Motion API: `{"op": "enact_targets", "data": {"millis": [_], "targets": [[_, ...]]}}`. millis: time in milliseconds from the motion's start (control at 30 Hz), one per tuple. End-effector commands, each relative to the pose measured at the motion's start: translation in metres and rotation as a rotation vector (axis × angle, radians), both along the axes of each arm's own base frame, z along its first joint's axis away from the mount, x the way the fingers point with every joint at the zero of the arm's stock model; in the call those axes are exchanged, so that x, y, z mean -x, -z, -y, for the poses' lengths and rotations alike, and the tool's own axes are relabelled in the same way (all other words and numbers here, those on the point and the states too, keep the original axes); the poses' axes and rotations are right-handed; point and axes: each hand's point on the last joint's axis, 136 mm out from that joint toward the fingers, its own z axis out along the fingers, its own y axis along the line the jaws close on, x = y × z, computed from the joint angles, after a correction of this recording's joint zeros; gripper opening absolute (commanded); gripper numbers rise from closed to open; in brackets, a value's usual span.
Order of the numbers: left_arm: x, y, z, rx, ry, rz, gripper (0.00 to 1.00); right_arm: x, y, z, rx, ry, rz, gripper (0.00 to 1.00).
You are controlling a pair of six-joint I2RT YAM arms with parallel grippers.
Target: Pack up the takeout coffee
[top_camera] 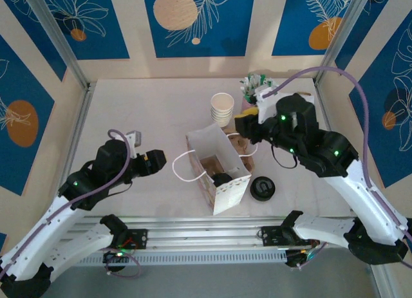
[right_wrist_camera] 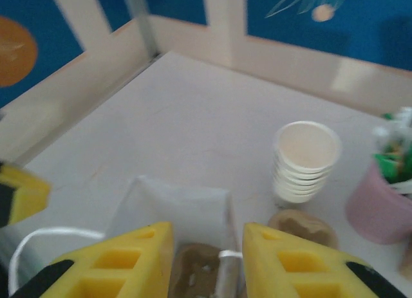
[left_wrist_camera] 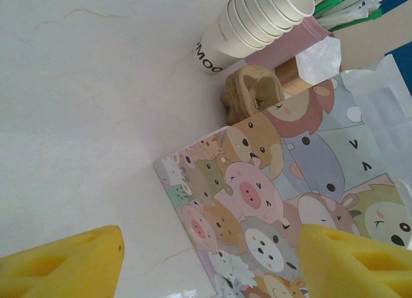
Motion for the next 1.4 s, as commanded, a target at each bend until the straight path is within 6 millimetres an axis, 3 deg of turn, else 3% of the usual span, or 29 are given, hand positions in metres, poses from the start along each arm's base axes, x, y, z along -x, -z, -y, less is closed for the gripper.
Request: {"op": "enact_targets", "data": {"millis": [0, 133, 233, 400, 500, 600, 733, 1133, 1367], "targets": [[-0.001, 0.002, -0.002, -0.028, -0.004, 0.008, 0.72, -0.018, -0.010, 0.043, -0.085, 0.186, 0.030, 0.35], [-0.002, 0.004, -0.003, -0.040, -0.010, 0.002, 0.72, -0.040, 0.009, 0.102, -0.254, 0.422, -0.027, 0.38], [-0.003, 0.005, -0.004, -0.051, -0.015, 0.003, 0.72, -0.056, 0.039, 0.142, -0.398, 0.571, -0.108, 0.43], [-0.006, 0.008, -0.008, -0.085, -0.027, 0.005, 0.72, -0.089, 0.115, 0.186, -0.641, 0.690, -0.322, 0.42], [-0.006, 0.010, -0.008, -0.093, -0.027, -0.007, 0.72, -0.105, 0.159, 0.207, -0.692, 0.766, -0.411, 0.44], [-0.005, 0.013, -0.007, -0.093, -0.022, -0.016, 0.72, -0.119, 0.194, 0.223, -0.681, 0.855, -0.470, 0.46], [-0.004, 0.017, -0.007, -0.096, -0.019, -0.027, 0.72, -0.136, 0.223, 0.236, -0.718, 0.903, -0.538, 0.47], [-0.006, 0.024, -0.009, -0.125, -0.019, -0.023, 0.73, -0.176, 0.288, 0.260, -0.828, 1.066, -0.707, 0.49], [-0.012, 0.030, -0.005, -0.154, -0.004, -0.009, 0.73, -0.191, 0.313, 0.276, -0.793, 1.156, -0.709, 0.50]]}}
